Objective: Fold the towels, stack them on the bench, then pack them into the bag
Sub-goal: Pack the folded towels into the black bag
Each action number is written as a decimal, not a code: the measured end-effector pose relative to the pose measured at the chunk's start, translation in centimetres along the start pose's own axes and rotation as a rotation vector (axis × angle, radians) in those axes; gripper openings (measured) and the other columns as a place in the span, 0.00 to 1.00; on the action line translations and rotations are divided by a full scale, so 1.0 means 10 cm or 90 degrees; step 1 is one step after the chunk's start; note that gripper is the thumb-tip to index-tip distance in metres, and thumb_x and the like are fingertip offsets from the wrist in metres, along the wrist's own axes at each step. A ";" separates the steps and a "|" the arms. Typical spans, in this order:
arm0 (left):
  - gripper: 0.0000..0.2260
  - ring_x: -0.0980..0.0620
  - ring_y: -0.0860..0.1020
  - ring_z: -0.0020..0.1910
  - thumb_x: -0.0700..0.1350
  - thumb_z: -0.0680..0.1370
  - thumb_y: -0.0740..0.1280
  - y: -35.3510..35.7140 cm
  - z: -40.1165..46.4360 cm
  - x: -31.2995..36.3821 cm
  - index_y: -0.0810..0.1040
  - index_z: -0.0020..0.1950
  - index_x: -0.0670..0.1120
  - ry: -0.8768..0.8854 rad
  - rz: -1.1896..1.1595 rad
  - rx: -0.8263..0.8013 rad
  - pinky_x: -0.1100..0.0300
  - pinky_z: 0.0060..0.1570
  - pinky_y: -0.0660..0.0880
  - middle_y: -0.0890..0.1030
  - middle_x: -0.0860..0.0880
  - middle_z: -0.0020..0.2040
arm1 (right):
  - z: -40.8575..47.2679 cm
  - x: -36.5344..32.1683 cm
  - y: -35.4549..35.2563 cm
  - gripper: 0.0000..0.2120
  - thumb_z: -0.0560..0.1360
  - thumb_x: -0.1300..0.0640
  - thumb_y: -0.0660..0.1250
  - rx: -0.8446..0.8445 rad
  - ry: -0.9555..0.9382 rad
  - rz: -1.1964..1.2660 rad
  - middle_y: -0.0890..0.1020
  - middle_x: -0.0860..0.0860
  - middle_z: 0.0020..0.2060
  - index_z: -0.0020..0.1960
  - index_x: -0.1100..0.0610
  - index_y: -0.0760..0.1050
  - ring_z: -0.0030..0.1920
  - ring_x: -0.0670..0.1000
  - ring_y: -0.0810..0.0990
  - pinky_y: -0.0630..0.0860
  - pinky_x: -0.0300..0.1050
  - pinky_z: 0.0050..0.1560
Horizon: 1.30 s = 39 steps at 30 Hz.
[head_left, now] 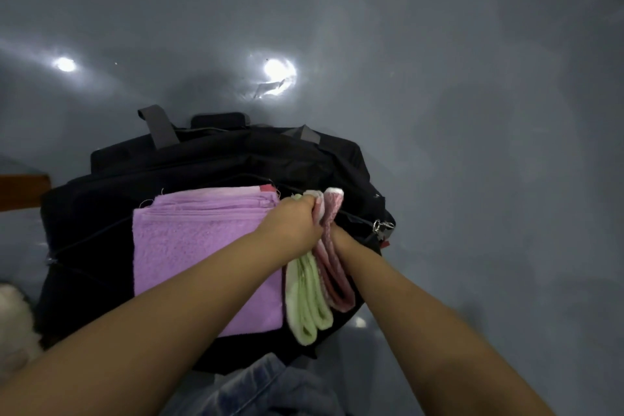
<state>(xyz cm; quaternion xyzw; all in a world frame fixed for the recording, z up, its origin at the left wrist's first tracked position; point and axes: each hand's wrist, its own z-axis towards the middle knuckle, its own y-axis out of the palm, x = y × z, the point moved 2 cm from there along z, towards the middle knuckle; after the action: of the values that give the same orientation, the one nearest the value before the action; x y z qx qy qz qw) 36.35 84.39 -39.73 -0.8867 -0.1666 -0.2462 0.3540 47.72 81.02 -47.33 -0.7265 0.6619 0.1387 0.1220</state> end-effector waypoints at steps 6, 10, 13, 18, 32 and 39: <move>0.26 0.42 0.71 0.64 0.45 0.79 0.64 0.08 0.09 -0.01 0.59 0.75 0.44 0.019 0.049 0.024 0.55 0.60 0.68 0.66 0.40 0.69 | 0.05 -0.15 -0.08 0.16 0.79 0.48 0.60 0.064 -0.076 0.098 0.84 0.55 0.42 0.52 0.58 0.80 0.43 0.54 0.82 0.78 0.43 0.44; 0.31 0.41 0.73 0.63 0.42 0.79 0.63 0.23 0.11 -0.03 0.50 0.78 0.46 0.038 0.126 0.068 0.50 0.58 0.73 0.62 0.42 0.72 | -0.04 -0.08 -0.14 0.21 0.79 0.39 0.56 0.032 -0.106 0.080 0.83 0.51 0.54 0.60 0.50 0.78 0.56 0.50 0.81 0.76 0.46 0.58; 0.37 0.40 0.72 0.62 0.39 0.79 0.63 0.21 0.15 -0.05 0.42 0.79 0.52 0.079 0.110 0.105 0.49 0.58 0.73 0.61 0.42 0.71 | -0.16 -0.09 -0.13 0.23 0.79 0.36 0.50 0.046 -0.207 0.042 0.77 0.42 0.62 0.67 0.42 0.71 0.60 0.40 0.76 0.71 0.38 0.60; 0.33 0.42 0.72 0.63 0.37 0.78 0.62 0.14 0.23 -0.05 0.51 0.79 0.50 0.081 0.106 0.057 0.52 0.59 0.73 0.64 0.43 0.70 | -0.21 -0.27 -0.03 0.28 0.79 0.36 0.45 0.011 -0.197 0.003 0.75 0.50 0.65 0.70 0.49 0.69 0.65 0.47 0.73 0.67 0.45 0.69; 0.19 0.47 0.69 0.68 0.37 0.78 0.62 -0.36 -0.01 -0.07 0.71 0.70 0.43 0.055 -0.118 0.023 0.65 0.64 0.62 0.68 0.43 0.70 | -0.65 -0.82 -0.14 0.32 0.75 0.31 0.47 0.082 -0.283 -0.264 0.75 0.47 0.64 0.68 0.50 0.71 0.65 0.47 0.72 0.65 0.51 0.70; 0.18 0.53 0.76 0.59 0.40 0.79 0.64 -1.25 -1.00 -0.13 0.72 0.69 0.46 -0.018 -0.361 0.245 0.60 0.62 0.70 0.75 0.50 0.65 | -1.53 -1.30 0.47 0.17 0.79 0.41 0.52 -0.008 -0.406 -0.292 0.80 0.49 0.53 0.56 0.49 0.74 0.50 0.43 0.80 0.73 0.37 0.52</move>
<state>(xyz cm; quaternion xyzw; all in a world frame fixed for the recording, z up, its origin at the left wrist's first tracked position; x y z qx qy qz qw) 26.16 85.82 -27.34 -0.7255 -0.4545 -0.2868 0.4299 42.49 87.15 -28.32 -0.7767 0.4105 0.3307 0.3447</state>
